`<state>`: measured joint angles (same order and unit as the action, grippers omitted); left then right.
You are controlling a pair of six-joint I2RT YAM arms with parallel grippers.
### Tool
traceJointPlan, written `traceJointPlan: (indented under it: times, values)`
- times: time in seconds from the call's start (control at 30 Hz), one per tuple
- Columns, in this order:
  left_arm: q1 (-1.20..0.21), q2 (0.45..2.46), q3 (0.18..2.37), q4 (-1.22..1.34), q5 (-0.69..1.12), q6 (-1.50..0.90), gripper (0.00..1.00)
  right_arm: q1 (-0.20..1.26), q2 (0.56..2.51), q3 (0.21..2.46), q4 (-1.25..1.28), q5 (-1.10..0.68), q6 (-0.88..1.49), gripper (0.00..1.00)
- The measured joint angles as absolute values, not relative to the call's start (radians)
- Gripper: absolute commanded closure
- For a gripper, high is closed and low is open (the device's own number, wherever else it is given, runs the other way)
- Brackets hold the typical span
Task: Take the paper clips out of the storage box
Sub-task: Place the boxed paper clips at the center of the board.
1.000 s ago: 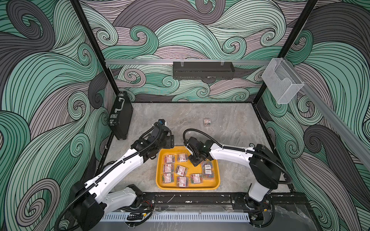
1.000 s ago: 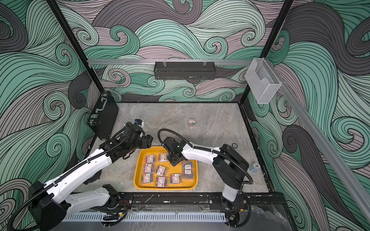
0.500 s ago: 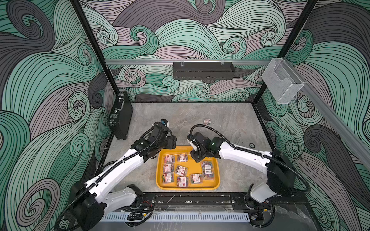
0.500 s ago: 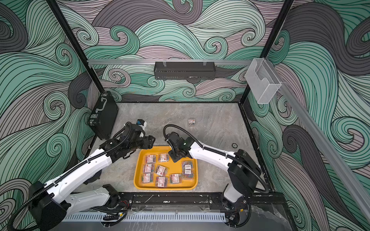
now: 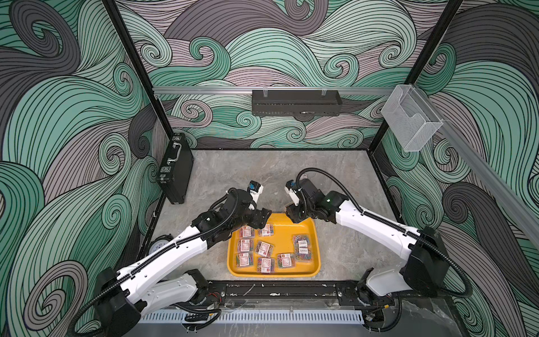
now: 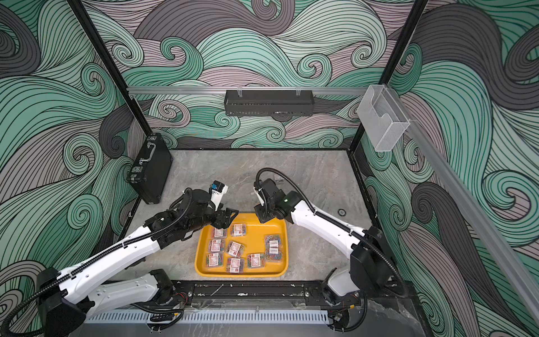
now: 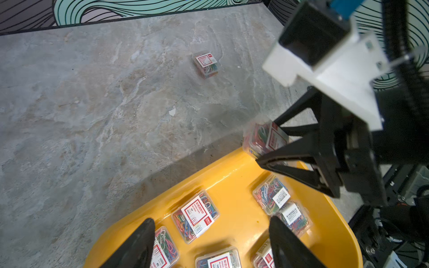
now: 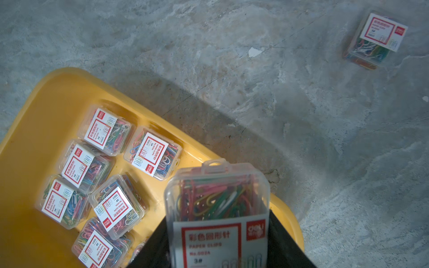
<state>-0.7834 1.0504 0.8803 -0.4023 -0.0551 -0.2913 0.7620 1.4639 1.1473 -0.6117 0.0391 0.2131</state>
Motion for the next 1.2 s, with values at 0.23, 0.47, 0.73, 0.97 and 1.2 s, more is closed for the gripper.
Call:
traceJointPlan:
  times: [0.23, 0.47, 0.73, 0.97, 1.2]
  values:
    - [-0.822, 1.042, 0.88, -0.38, -0.047, -0.267, 0.24, 0.658, 1.465, 1.187, -0.611, 0.036, 0.195, 0.47]
    - [-0.841, 1.014, 0.88, -0.38, -0.052, -0.26, 0.24, 0.57, 1.489, 1.212, -0.612, 0.037, 0.171, 0.48]
    - [-0.845, 0.996, 0.872, -0.381, -0.07, -0.26, 0.25, 0.476, 1.548, 1.261, -0.613, 0.046, 0.143, 0.48]
    - [-0.845, 0.992, 0.869, -0.384, -0.091, -0.26, 0.25, 0.417, 1.63, 1.323, -0.614, 0.07, 0.126, 0.48]
    - [-0.845, 1.022, 0.873, -0.42, -0.14, -0.272, 0.26, 0.364, 1.738, 1.406, -0.615, 0.084, 0.113, 0.49]
